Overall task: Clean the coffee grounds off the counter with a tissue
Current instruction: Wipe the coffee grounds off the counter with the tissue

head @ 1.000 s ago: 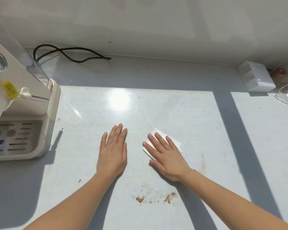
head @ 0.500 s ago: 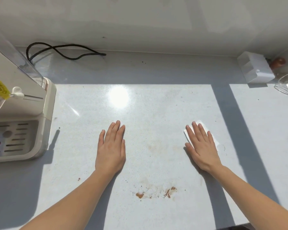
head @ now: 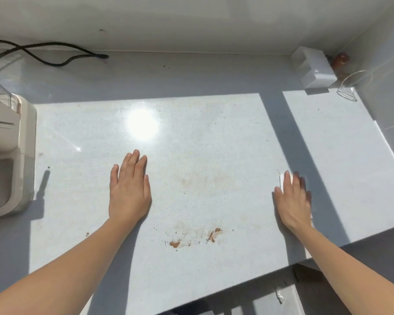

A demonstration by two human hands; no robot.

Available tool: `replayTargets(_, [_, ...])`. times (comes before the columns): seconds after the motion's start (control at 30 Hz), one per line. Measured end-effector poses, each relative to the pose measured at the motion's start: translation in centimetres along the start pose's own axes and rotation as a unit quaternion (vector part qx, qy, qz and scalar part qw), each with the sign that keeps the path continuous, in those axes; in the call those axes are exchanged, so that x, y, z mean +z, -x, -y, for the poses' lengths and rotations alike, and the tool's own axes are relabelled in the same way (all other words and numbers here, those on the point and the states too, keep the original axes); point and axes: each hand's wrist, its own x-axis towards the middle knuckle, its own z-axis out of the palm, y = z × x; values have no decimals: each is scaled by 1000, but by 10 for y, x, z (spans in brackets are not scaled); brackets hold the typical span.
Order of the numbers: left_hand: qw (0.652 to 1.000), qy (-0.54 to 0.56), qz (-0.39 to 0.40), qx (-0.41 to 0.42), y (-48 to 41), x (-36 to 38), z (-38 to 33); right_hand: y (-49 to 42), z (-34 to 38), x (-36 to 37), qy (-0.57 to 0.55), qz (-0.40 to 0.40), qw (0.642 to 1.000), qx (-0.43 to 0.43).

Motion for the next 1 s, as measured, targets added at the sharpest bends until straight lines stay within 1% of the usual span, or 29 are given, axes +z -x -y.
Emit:
replayTargets(0.03, [1000, 2, 0, 2, 0, 0, 0, 1, 13, 1, -5, -5, 1000, 12])
replayTargets(0.07, [1000, 5, 0, 3, 0, -1, 0, 11, 28, 6, -7, 4, 1000, -21])
replayTargets(0.1, [1000, 7, -1, 4, -1, -1, 1, 30, 42, 13, -10, 18, 996, -87])
replayTargets(0.17, [1000, 8, -3, 3, -1, -2, 0, 78, 55, 32, -12, 49, 974, -219])
replayTargets(0.2, [1000, 7, -2, 2, 0, -2, -1, 99, 52, 38, -8, 59, 962, -265])
replayTargets(0.23, [1000, 5, -2, 1, 0, -3, -1, 109, 43, 37, -4, 67, 954, -293])
replayTargets(0.27, [1000, 4, -4, 1, 0, -3, -1, 109, 31, 34, -5, 64, 950, -304])
replayTargets(0.3, [1000, 3, -5, 2, -1, -3, -2, 102, 16, 31, -4, 49, 956, -290])
replayTargets(0.33, [1000, 3, -3, 3, -1, -3, -2, 91, 1, 27, -2, 38, 969, -246])
replayTargets(0.4, [1000, 5, -3, 2, 0, -2, -1, 64, -15, 15, -6, 23, 994, -103])
replayTargets(0.43, [1000, 4, -4, 2, 0, -1, -1, 52, -14, 12, -11, 10, 999, -31])
replayTargets(0.47, [1000, 4, -5, 4, 0, 0, 0, 47, -5, 11, -19, -2, 1000, 16])
replayTargets(0.5, [1000, 5, -5, 6, -1, 0, 0, 50, 10, 13, -25, -9, 999, 23])
replayTargets(0.53, [1000, 6, -6, 8, -1, 0, 1, 62, 26, 18, -27, -5, 1000, -8])
replayTargets(0.6, [1000, 5, -7, 7, -1, 0, 1, 103, 49, 35, -35, 27, 990, -132])
replayTargets(0.67, [1000, 4, -7, 5, -1, 0, 0, 137, 43, 45, -26, 52, 969, -239])
replayTargets(0.73, [1000, 5, -8, 10, -1, 0, 0, 134, 20, 41, -11, 56, 957, -283])
replayTargets(0.77, [1000, 6, -8, 13, -2, 0, 1, 124, 7, 38, 6, 45, 961, -273])
replayTargets(0.8, [1000, 4, -9, 14, -1, 0, 1, 109, -5, 32, 13, 41, 972, -232])
replayTargets(0.87, [1000, -1, -7, 10, -1, 0, 1, 72, -15, 20, -13, 27, 996, -82])
replayTargets(0.9, [1000, -3, -6, 8, 0, 0, 0, 56, -13, 14, -36, 13, 999, 1])
replayTargets(0.93, [1000, -3, -5, 7, -1, -1, 0, 47, -5, 12, -52, 2, 997, 58])
replayTargets(0.97, [1000, -3, -4, 7, -1, -2, 0, 48, 8, 12, -58, 1, 996, 64])
replayTargets(1.0, [1000, -3, -4, 8, -2, -2, 0, 58, 24, 17, -56, 3, 998, 16])
